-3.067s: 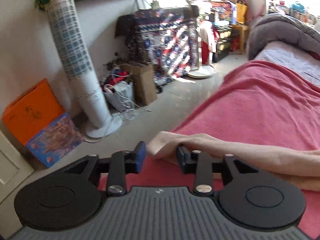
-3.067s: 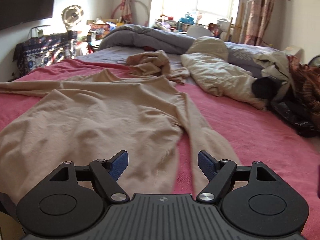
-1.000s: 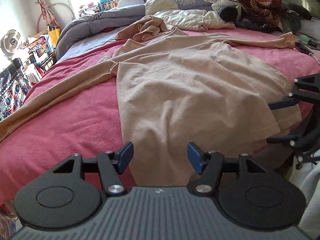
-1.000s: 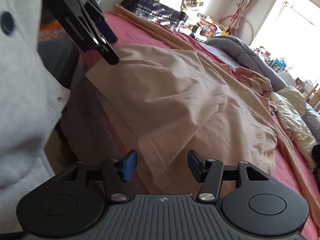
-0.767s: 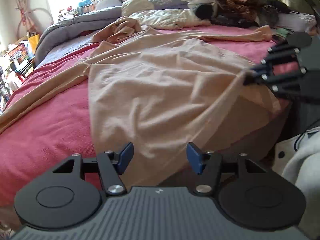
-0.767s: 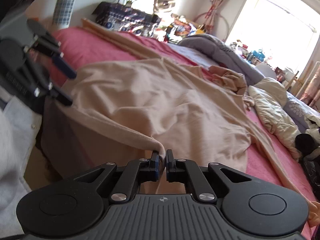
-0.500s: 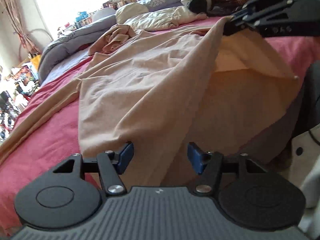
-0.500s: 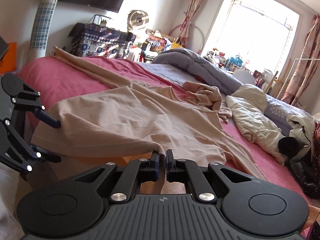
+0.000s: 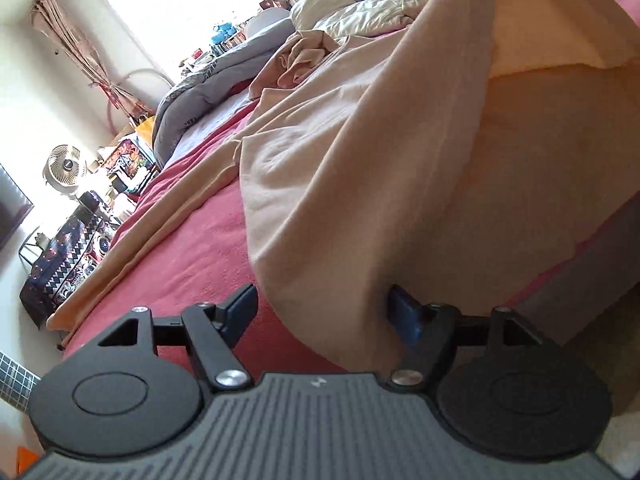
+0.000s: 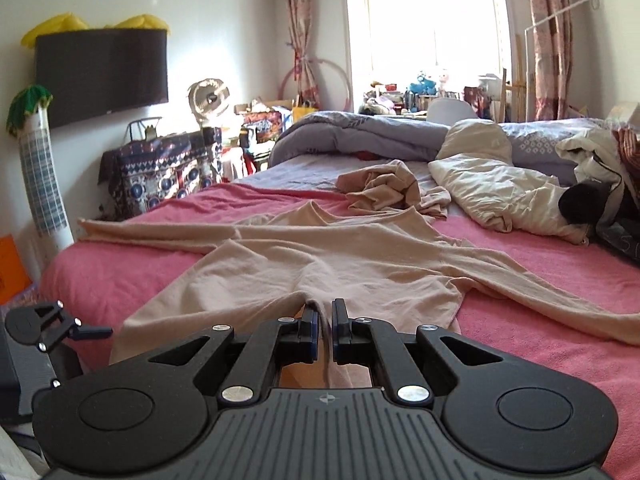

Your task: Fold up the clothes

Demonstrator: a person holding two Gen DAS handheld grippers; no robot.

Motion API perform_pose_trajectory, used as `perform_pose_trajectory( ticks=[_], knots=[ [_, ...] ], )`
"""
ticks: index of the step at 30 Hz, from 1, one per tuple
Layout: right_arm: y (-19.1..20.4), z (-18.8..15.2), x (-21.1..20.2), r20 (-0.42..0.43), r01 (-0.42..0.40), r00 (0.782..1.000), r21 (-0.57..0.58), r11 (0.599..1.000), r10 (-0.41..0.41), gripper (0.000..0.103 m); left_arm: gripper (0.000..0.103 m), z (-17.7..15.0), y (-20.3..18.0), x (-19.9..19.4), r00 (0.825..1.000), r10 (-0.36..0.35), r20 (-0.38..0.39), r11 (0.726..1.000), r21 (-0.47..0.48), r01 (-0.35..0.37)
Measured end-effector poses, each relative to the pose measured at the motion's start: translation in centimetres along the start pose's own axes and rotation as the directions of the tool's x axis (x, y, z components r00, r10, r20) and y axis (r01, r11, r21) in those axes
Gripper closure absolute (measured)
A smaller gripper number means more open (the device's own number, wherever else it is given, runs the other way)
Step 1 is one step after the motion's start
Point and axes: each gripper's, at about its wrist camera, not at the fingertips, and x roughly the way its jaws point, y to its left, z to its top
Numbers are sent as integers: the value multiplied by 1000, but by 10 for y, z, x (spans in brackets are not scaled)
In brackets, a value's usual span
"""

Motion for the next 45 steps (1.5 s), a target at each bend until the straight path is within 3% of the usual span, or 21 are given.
perform_pose_trajectory(
  ticks=[6,10,13,16,19,21,25,29,32,34,39,43,45],
  knots=[
    [-9,8,-2,15,-30,999,78,996,29,95,33,2,7,-12,994,74,75,997,21,-76],
    [-13,12,-2,19,-45,999,96,994,43,95,33,6,25,-9,987,157,32,987,-41,-156],
    [-7,16,3,18,-49,999,77,996,47,95,33,6,36,-11,994,99,35,992,-87,-95],
    [-6,18,8,21,-45,999,78,996,44,95,33,4,28,-19,998,26,62,998,-60,-22],
    [-8,22,15,19,-43,999,107,993,42,95,31,7,16,-28,988,-105,111,994,-21,108],
    [-9,24,16,24,-52,998,123,991,50,95,30,9,0,-27,990,-90,108,996,29,88],
    [-8,27,7,51,-66,997,107,992,61,95,32,11,-11,-14,997,11,77,999,48,-15],
    [-10,20,0,32,-28,999,51,998,26,95,39,7,11,-11,995,84,56,996,-4,-84],
    [-12,2,5,-38,30,999,-13,999,-31,95,43,4,30,-13,993,113,42,992,-64,-110],
    [-7,-13,9,-91,54,994,-65,996,-60,92,48,4,42,-16,993,109,42,988,-116,-103],
    [16,-58,10,-180,98,975,-168,981,-129,49,48,12,71,-21,995,71,66,966,-251,-53],
    [34,-84,2,-219,28,974,-164,986,-64,40,48,18,85,-23,996,51,78,942,-334,-22],
    [50,-94,3,-211,68,969,-284,956,-132,40,48,21,90,-25,995,38,92,932,-364,-2]
  ],
)
